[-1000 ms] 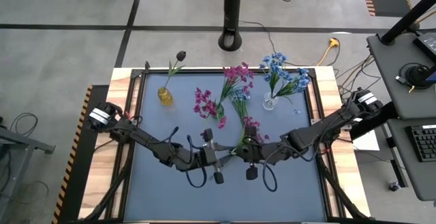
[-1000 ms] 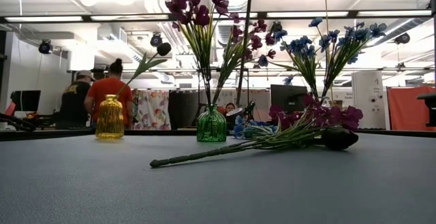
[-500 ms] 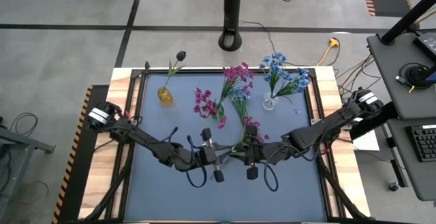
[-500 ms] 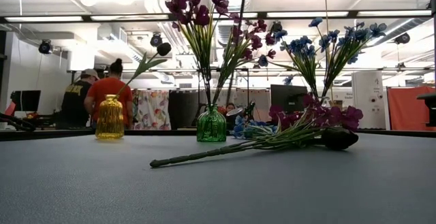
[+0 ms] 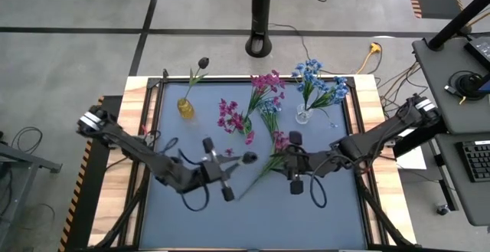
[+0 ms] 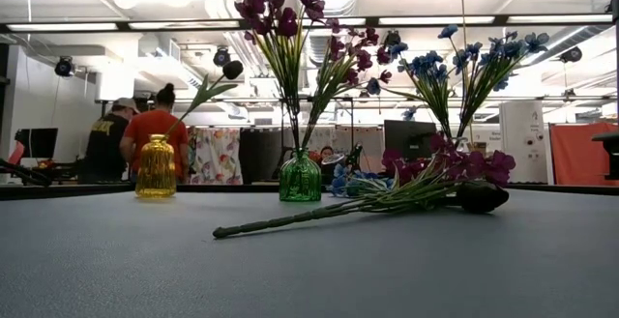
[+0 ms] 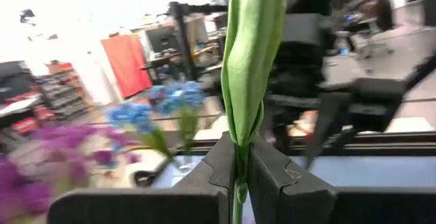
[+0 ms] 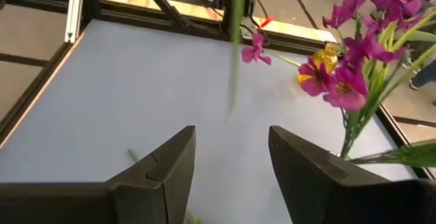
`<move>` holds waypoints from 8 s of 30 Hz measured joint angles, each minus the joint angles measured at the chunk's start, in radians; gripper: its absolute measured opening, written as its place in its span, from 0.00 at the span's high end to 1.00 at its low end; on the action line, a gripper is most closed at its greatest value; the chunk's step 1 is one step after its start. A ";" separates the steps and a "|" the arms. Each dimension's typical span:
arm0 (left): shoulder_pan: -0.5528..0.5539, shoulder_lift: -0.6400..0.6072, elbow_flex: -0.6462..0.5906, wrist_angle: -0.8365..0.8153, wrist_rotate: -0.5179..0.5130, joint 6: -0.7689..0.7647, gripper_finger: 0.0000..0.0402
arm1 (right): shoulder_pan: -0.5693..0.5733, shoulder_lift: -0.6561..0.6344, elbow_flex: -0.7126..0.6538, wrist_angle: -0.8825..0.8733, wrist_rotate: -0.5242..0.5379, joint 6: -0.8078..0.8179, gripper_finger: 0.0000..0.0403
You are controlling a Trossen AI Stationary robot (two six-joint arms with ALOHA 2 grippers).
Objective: Sort flowers into vase by color
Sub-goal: Put the right black tulip into the yellow vase, then put the purple flowers into the green vase
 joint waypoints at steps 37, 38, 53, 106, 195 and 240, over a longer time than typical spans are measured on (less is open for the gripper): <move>0.467 -0.948 -0.605 -0.043 -0.154 0.129 0.98 | -0.036 0.038 -0.001 0.026 0.003 -0.015 0.56; 0.497 -0.947 -0.605 -0.045 -0.155 0.128 0.98 | -0.039 0.038 -0.001 0.027 0.003 -0.015 0.56; 0.705 -0.861 -0.605 -0.047 -0.050 0.074 0.98 | -0.040 0.038 -0.001 0.035 0.003 -0.038 0.56; 0.626 -0.789 -0.565 -0.144 -0.223 -0.127 0.62 | -0.040 0.039 -0.001 0.035 0.003 -0.038 0.56; 0.027 0.567 0.013 0.057 -0.021 -0.554 0.42 | 0.060 -0.029 0.201 -0.522 -0.121 0.240 0.37; 0.090 0.648 0.079 -0.197 0.185 -0.782 0.97 | 0.060 -0.028 0.148 -0.492 -0.121 0.259 0.32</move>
